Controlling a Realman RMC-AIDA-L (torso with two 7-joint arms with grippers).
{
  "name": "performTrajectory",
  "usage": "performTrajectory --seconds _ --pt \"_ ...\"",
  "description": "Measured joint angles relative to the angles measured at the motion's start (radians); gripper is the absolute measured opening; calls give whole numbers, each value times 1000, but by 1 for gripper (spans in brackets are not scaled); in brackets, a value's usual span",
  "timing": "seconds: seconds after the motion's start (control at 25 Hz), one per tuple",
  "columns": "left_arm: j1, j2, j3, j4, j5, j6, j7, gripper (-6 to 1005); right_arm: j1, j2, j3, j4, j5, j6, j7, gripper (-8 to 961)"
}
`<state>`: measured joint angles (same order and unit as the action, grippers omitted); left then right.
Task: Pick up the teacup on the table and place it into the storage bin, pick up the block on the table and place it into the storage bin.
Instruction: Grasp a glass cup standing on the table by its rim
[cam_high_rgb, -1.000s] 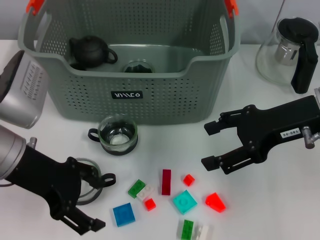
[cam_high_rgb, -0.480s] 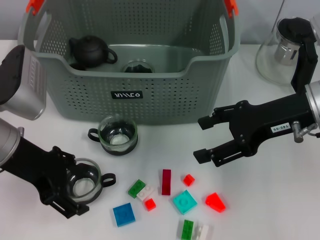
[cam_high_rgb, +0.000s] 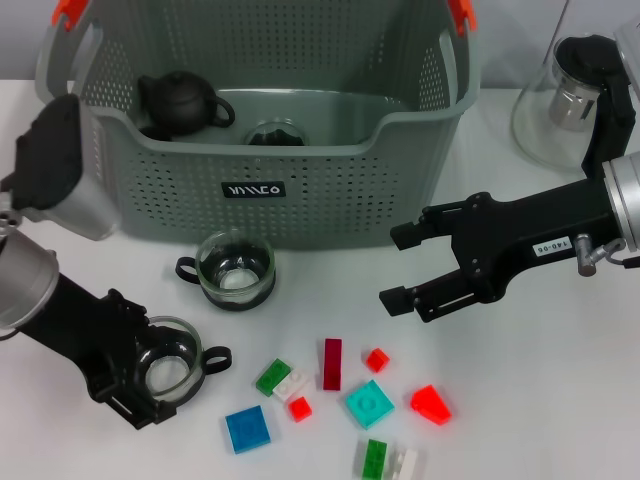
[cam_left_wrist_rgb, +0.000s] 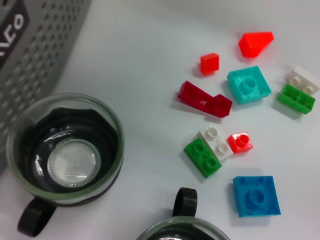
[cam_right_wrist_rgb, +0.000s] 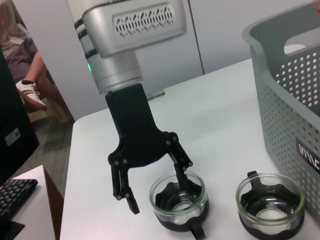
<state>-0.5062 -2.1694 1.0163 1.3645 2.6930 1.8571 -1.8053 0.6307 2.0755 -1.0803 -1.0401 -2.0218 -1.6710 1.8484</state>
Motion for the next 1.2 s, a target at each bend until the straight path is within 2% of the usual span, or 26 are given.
performTrajectory --seconds 0.56,0.92,1.2 --pt "5 -2 121 -55 3 -61 -67 853 2 -3 7 11 -3 1 -1 929" --pt "1 -1 140 -75 4 -71 -76 852 1 -5 20 11 -4 0 -2 927" --pt "1 0 149 -84 7 -85 -88 680 0 -6 23 11 -1 0 -2 925"
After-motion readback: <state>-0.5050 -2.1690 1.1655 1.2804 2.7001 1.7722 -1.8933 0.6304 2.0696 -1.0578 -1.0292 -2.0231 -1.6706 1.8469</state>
